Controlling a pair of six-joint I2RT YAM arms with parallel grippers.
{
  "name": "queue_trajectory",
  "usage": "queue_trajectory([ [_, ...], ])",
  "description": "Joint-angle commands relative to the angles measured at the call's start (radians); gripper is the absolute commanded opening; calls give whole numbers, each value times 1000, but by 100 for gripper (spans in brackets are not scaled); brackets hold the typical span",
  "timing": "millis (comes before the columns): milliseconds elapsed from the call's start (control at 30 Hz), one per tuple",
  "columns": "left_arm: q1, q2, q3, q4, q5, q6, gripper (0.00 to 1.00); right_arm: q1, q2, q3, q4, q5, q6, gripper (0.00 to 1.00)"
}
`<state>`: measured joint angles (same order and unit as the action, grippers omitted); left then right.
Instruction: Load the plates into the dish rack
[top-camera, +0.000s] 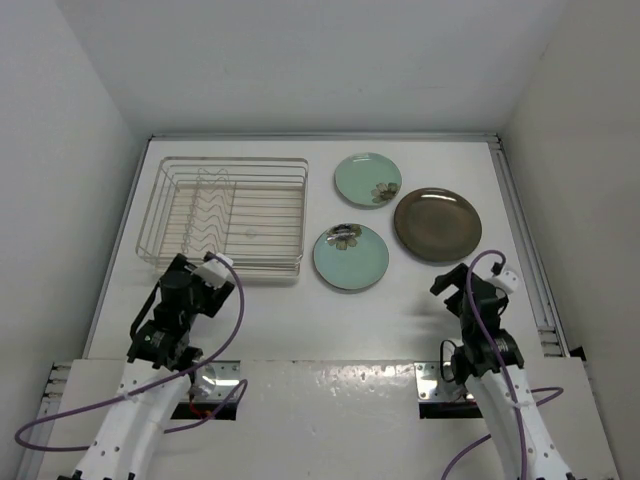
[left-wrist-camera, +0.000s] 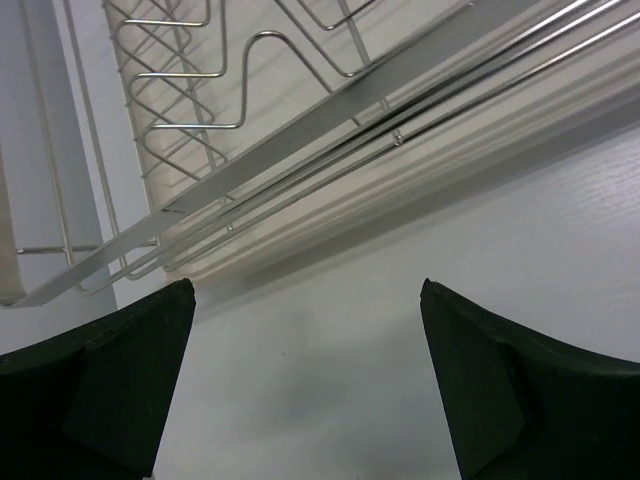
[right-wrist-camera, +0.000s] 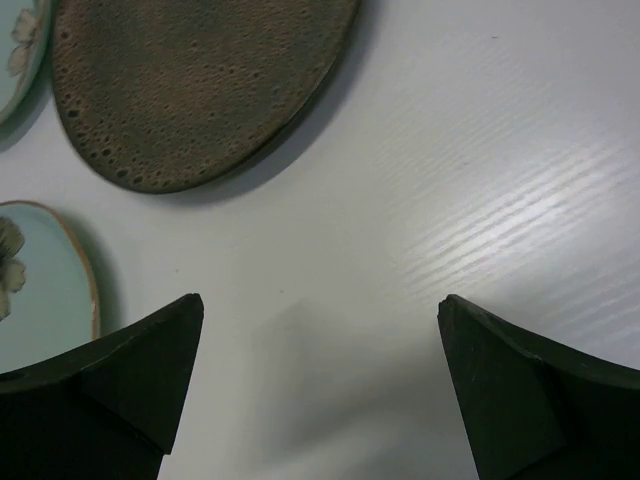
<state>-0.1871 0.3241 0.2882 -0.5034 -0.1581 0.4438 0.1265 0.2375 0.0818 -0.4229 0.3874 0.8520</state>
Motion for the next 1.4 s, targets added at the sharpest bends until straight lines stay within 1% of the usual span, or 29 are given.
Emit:
queue_trajectory([
  [0, 11, -13, 8, 75, -64, -60, 100, -2, 17, 13, 120, -119, -63, 100],
  [33, 11, -13, 23, 75, -51, -12, 100, -2, 61, 16, 187, -215, -97, 100],
  [67, 11, 16, 41, 54, 28, 48, 100, -1, 89, 16, 267, -339, -109, 100],
  [100, 11, 33, 113, 19, 95, 123, 100, -1, 114, 24, 303, -467, -117, 100],
  [133, 11, 53, 159, -69, 165, 201, 100, -4, 223, 29, 402, -534, -114, 100],
  [167, 11, 72, 207, -95, 220, 241, 100, -7, 273, 54, 493, -600, -111, 100],
  [200, 11, 125, 314, -122, 324, 257, 100, -2, 323, 73, 525, -752, -108, 100],
  [233, 11, 160, 368, -153, 372, 269, 100, 2, 380, 97, 535, -784, -103, 100],
  [267, -6, 200, 418, -218, 409, 279, 99, 5, 549, 190, 494, -800, -102, 92],
  [300, -21, 302, 524, -250, 436, 259, 99, 18, 650, 220, 471, -797, -108, 86],
  [333, -32, 364, 579, -295, 436, 218, 96, 37, 733, 251, 355, -765, -103, 75],
  [367, -52, 427, 636, -328, 419, 120, 93, 50, 770, 318, 325, -693, -100, 69],
  [400, -64, 552, 752, -372, 419, 98, 90, 61, 828, 332, 296, -640, -81, 65],
  [433, -75, 607, 810, -477, 436, 81, 89, 65, 861, 340, 314, -634, -68, 65],
  [467, -84, 659, 862, -532, 460, 70, 88, 65, 871, 320, 344, -645, -44, 65],
  [500, -84, 708, 909, -576, 504, 61, 86, 68, 896, 308, 377, -663, -7, 68],
  [533, -84, 749, 986, -616, 523, 61, 84, 70, 914, 285, 485, -671, 14, 70],
  [567, -84, 815, 1014, -667, 535, 52, 83, 70, 925, 277, 507, -670, 51, 71],
  [633, -84, 848, 1049, -667, 535, 35, 83, 70, 991, 279, 561, -641, 59, 71],
  [733, -84, 817, 1024, -586, 491, 16, 83, 65, 1110, 317, 578, -624, 78, 70],
  [767, -84, 805, 1023, -551, 491, 6, 83, 68, 1166, 353, 587, -628, 84, 68],
  [867, -94, 773, 1023, -541, 502, 6, 83, 68, 1281, 391, 625, -676, 125, 62],
  [967, -103, 745, 1036, -541, 502, 6, 84, 62, 1359, 414, 706, -688, 169, 52],
  [1033, -103, 733, 1036, -541, 502, 6, 84, 56, 1413, 435, 728, -687, 188, 41],
  [1067, -103, 724, 1036, -541, 502, 6, 86, 55, 1427, 444, 727, -688, 190, 31],
  [1200, -103, 714, 1016, -541, 493, 6, 86, 41, 1445, 447, 719, -691, 174, 6],
  [1300, -103, 714, 1016, -541, 493, 18, 86, 35, 1393, 449, 708, -711, 122, 0],
  [1333, -103, 714, 1016, -531, 493, 30, 86, 32, 1335, 460, 702, -735, 32, 0],
  [1367, -103, 714, 1016, -531, 493, 42, 86, 35, 1314, 479, 697, -755, -2, 0],
])
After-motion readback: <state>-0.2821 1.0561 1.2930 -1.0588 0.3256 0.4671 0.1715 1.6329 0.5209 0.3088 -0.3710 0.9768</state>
